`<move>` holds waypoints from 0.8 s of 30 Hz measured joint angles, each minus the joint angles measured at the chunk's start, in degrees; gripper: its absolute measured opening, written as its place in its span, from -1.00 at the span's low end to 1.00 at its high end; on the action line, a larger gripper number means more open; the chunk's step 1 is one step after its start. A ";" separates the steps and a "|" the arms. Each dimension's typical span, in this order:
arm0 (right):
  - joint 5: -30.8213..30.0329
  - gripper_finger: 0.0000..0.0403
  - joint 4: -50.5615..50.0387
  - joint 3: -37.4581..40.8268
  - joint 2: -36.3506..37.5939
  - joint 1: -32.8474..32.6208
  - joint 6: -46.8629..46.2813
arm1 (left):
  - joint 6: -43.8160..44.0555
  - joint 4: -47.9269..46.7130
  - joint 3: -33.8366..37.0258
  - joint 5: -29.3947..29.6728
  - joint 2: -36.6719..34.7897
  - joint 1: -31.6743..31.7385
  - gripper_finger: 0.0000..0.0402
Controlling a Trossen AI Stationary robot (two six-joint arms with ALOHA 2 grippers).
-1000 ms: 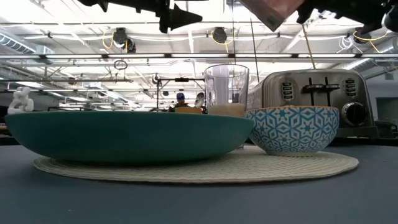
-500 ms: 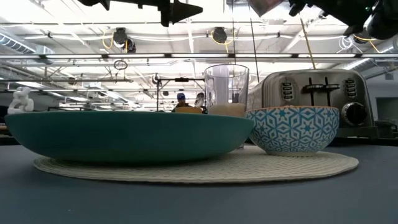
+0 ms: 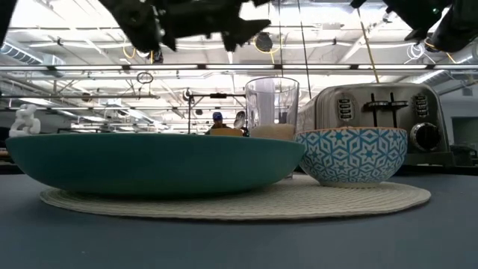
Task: Arrange a breakfast setting
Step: Pour the cereal into the orange bowl
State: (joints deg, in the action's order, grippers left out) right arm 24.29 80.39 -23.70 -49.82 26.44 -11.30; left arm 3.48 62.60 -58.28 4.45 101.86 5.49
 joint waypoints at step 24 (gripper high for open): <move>-0.77 0.16 7.68 -0.02 -2.41 -3.41 7.51 | -1.71 5.47 -34.29 -17.80 22.82 2.12 0.96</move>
State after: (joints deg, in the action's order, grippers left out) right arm 23.52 88.07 -23.73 -52.23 23.03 -3.79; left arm 1.76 68.07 -92.56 -13.35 124.68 7.61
